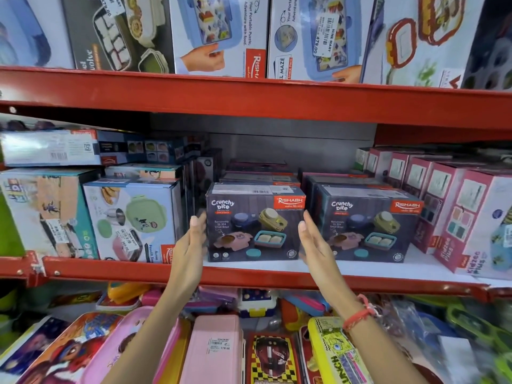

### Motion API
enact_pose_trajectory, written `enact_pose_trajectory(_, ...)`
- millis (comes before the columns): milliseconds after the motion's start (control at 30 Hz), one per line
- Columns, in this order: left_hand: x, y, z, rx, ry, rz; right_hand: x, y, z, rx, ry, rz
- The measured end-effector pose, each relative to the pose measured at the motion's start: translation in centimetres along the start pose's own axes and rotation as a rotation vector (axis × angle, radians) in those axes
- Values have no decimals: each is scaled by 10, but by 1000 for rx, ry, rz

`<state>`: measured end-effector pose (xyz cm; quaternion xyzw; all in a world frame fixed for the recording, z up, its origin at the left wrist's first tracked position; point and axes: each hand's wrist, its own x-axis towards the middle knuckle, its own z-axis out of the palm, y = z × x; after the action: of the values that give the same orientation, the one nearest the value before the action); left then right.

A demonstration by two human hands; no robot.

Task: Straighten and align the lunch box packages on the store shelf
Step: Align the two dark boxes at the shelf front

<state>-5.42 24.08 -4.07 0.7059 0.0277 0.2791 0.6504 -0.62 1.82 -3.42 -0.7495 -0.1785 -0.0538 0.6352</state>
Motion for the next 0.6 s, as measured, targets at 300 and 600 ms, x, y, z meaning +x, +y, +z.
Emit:
enact_pose_trajectory(300, -32, 26, -6, -38, 19, 2, -47, -8, -3, 72, 30, -19)
enact_pose_trajectory(600, -41, 15, -2, -10, 86, -1, -51, -2, -4, 81, 44, -47)
